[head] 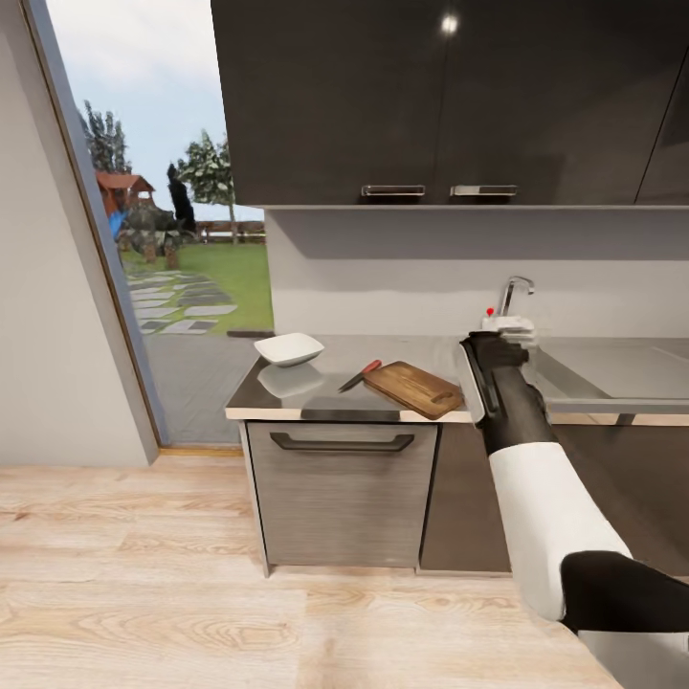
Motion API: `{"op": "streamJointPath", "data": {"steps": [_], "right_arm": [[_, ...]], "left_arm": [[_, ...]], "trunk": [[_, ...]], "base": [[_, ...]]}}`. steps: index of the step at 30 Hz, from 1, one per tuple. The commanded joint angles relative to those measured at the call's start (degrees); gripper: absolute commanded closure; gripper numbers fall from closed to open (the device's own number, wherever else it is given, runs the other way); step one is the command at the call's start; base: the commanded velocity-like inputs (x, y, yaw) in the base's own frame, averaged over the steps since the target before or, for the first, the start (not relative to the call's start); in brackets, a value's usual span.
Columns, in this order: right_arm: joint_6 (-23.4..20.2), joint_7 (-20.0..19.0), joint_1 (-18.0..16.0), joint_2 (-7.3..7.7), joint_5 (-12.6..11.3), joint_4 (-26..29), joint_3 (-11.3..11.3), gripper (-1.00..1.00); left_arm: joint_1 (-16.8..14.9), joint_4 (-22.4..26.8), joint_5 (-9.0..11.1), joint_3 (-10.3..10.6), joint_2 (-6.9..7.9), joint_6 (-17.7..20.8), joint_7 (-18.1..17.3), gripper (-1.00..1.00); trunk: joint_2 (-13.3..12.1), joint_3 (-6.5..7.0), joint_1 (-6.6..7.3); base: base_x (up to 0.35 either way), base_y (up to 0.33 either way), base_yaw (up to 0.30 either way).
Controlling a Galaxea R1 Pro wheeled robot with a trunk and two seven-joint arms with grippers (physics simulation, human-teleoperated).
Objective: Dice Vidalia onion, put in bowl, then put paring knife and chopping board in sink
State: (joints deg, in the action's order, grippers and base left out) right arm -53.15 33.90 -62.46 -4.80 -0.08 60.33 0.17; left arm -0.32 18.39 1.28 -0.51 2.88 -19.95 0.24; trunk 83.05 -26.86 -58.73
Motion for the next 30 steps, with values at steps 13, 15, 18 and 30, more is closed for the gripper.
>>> {"op": "streamJointPath", "data": {"steps": [13, 15, 18, 30], "right_arm": [[2.3, 1.4, -6.3, -1.27, -0.2, -10.6, -0.2, -1.0], [4.2, 1.4, -6.3, -1.26, -0.2, -13.3, -0.3, -1.0], [5.3, 1.4, -6.4, -1.23, -0.2, -15.6, -0.3, -1.0], [7.8, 1.5, -6.4, -0.89, -0.2, -16.4, -3.6, -1.0]], "left_arm": [[0.0, 0.0, 0.1, 0.0, 0.02, -0.2, 0.0, -1.0], [0.0, 0.0, 0.1, 0.0, 0.02, -0.2, 0.0, -1.0], [0.0, 0.0, 0.1, 0.0, 0.01, -0.2, 0.0, -1.0], [0.0, 0.1, 0.1, 0.0, 0.01, -0.2, 0.0, -1.0]], "trunk": [[0.0, -0.07, 0.0], [0.0, -0.07, 0.0], [0.0, -0.07, 0.0], [0.0, -0.07, 0.0]], "base": [[0.0, 0.0, 0.0], [0.0, 0.0, 0.0], [0.025, 0.0, 0.0], [0.202, 0.0, 0.0]]}}
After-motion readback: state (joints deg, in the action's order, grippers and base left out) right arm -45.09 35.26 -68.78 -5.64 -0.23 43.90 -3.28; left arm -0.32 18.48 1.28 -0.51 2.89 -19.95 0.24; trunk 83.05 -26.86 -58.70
